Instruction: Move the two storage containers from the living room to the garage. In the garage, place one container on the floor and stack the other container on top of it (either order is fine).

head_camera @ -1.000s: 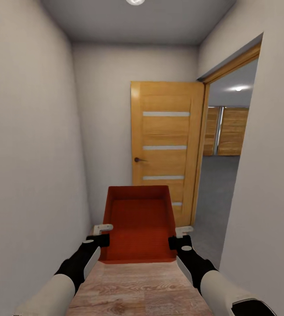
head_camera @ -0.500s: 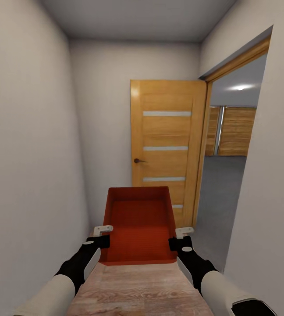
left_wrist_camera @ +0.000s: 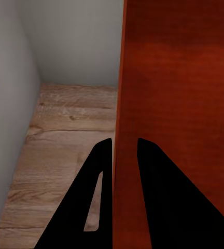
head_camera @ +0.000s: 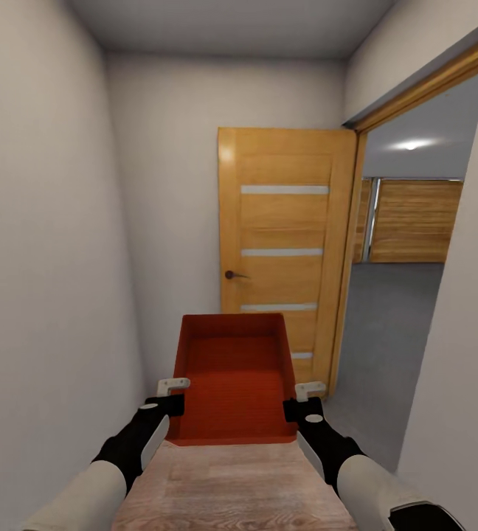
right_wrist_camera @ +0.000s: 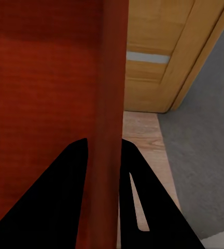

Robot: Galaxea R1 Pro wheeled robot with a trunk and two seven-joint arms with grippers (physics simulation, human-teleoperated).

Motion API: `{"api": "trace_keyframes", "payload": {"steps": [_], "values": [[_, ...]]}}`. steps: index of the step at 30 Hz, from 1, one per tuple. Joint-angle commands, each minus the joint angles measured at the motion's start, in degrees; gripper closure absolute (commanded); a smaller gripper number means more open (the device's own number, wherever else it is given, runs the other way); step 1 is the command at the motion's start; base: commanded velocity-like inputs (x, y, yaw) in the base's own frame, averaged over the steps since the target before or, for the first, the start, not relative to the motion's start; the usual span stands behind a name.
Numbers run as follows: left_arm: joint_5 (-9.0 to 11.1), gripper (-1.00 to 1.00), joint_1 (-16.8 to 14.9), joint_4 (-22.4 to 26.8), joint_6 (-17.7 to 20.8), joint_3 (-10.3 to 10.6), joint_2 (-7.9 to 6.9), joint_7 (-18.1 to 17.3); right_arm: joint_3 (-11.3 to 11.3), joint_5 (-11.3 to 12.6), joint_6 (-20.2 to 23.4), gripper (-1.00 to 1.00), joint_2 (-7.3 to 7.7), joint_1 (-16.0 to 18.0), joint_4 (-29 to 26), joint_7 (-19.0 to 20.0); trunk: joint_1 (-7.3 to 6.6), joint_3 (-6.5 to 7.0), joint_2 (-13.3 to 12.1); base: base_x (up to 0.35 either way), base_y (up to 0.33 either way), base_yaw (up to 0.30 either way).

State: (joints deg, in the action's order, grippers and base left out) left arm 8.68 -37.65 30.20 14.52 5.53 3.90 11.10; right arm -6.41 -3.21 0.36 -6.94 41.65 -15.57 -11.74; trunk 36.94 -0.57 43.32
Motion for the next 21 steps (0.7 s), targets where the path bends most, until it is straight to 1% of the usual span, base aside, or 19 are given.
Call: {"api": "trace_keyframes", "payload": {"steps": [1, 11, 14, 21], "values": [[-0.5, 1.0, -0.1, 1.4, -0.7, -1.1, -0.12, 0.9, 0.1, 0.1, 0.0, 1.0, 0.35, 0.0, 0.2, -0.4, 0.05, -0.06, 0.1, 0.32, 0.0, 0.0], [-0.4, 1.0, -0.1, 1.4, -0.7, -1.1, -0.12, 0.9, 0.1, 0.1, 0.2, 1.0, 0.35, 0.0, 0.2, -0.4, 0.05, -0.06, 0.1, 0.304, 0.0, 0.0], [-0.5, 1.0, -0.1, 1.4, -0.7, -1.1, -0.12, 0.9, 0.1, 0.1, 0.2, 1.0, 0.28, 0.0, 0.2, -0.5, 0.05, -0.06, 0.1, 0.116, 0.0, -0.045], [-0.4, 1.0, -0.1, 1.5, -0.7, -1.1, -0.12, 0.9, 0.1, 0.1, 0.3, 1.0, 0.09, 0.0, 0.2, -1.2, 0.05, -0.06, 0.1, 0.014, 0.0, -0.215]]}}
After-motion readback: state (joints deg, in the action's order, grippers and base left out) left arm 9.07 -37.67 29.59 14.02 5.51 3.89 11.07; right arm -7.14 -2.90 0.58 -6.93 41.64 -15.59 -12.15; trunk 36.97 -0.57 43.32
